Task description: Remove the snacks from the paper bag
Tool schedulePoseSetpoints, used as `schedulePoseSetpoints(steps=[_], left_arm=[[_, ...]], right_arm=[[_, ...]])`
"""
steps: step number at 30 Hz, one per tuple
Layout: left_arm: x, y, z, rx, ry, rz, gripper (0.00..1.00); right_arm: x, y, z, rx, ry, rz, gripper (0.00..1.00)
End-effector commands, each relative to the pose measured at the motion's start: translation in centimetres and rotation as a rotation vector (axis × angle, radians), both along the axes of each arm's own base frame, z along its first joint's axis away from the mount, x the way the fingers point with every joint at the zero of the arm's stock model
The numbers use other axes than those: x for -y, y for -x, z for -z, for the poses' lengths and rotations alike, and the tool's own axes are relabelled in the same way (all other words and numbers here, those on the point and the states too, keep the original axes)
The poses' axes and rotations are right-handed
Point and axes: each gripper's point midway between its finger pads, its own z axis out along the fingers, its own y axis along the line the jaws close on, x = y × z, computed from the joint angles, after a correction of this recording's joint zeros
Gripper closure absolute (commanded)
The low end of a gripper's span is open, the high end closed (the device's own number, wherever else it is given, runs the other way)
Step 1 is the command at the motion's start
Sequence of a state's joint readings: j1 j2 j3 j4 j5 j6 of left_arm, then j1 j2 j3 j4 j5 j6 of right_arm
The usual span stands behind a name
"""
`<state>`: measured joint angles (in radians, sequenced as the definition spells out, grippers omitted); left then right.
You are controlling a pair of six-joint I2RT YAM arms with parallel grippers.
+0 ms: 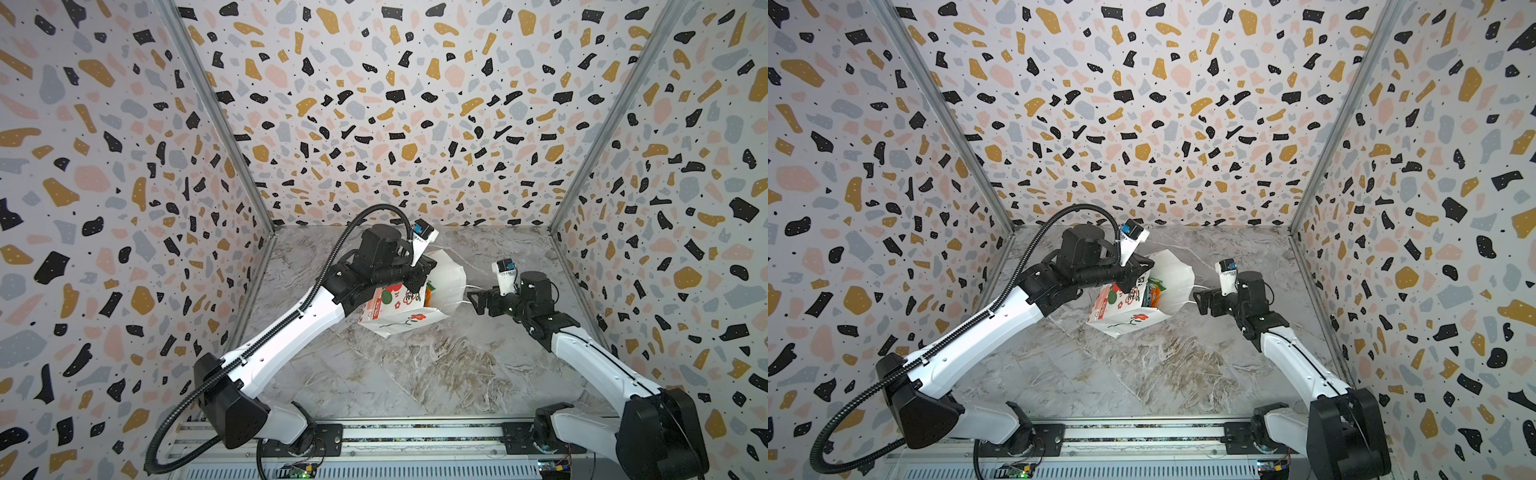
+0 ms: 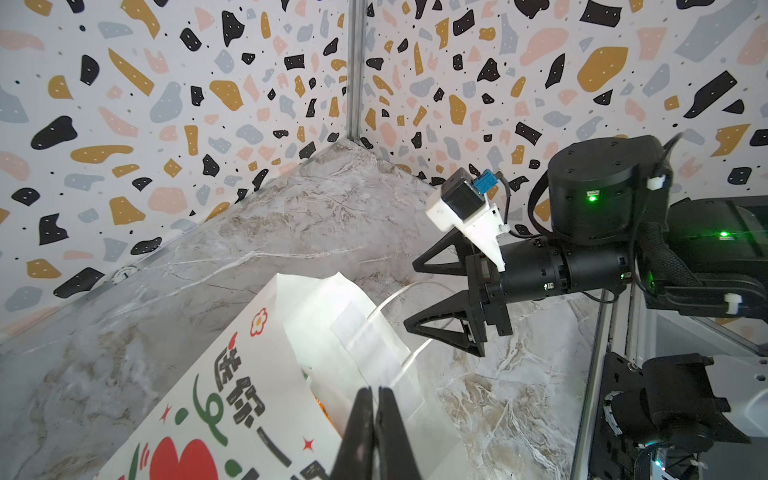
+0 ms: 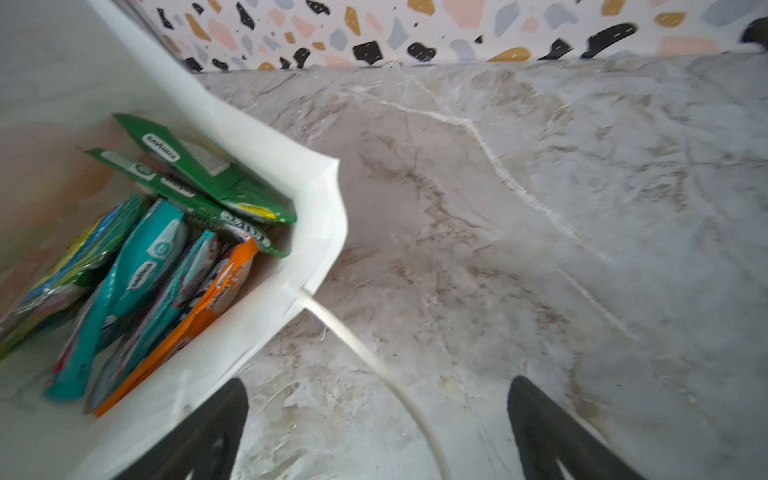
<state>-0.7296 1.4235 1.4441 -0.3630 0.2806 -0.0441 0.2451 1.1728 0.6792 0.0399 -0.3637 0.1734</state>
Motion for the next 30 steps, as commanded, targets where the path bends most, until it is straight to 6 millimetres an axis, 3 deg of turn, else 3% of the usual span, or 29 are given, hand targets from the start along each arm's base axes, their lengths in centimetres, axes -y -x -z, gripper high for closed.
schedulePoseSetpoints(steps=[1, 4, 11, 18, 26, 30], left_arm=[[0.2, 0.8, -0.7, 0.019, 0.022, 0.035, 1.00], [0.2, 0.9, -0.6, 0.015, 0.020, 0.042, 1.00], [0.0, 1.0, -0.3, 0.016, 0.007, 0.039, 1.00], [-0.8, 0.6, -0.1, 0.035, -0.010, -0.008, 1.00], [-1.6, 0.4, -1.0, 0.066, -0.003, -0.050, 1.00], [-2.1, 0.7, -1.9, 0.087, 0.019, -0.063, 1.00]], right_arm=[[-1.8, 0.3, -2.9, 0.074, -0.078, -0.105, 0.04], [-2.1, 0.7, -1.8, 0.030, -0.091, -0.120, 0.14], [-3.8, 3.2, 0.9, -0.053, -0.102, -0.185, 0.67], [-6.4, 6.2, 1.8, -0.096, -0.114, -0.275, 1.00], [-10.9, 10.5, 1.8, -0.112, -0.108, -0.425, 1.00], [-12.2, 12.8, 2.3, -0.122, -0.081, -0.486, 1.00]])
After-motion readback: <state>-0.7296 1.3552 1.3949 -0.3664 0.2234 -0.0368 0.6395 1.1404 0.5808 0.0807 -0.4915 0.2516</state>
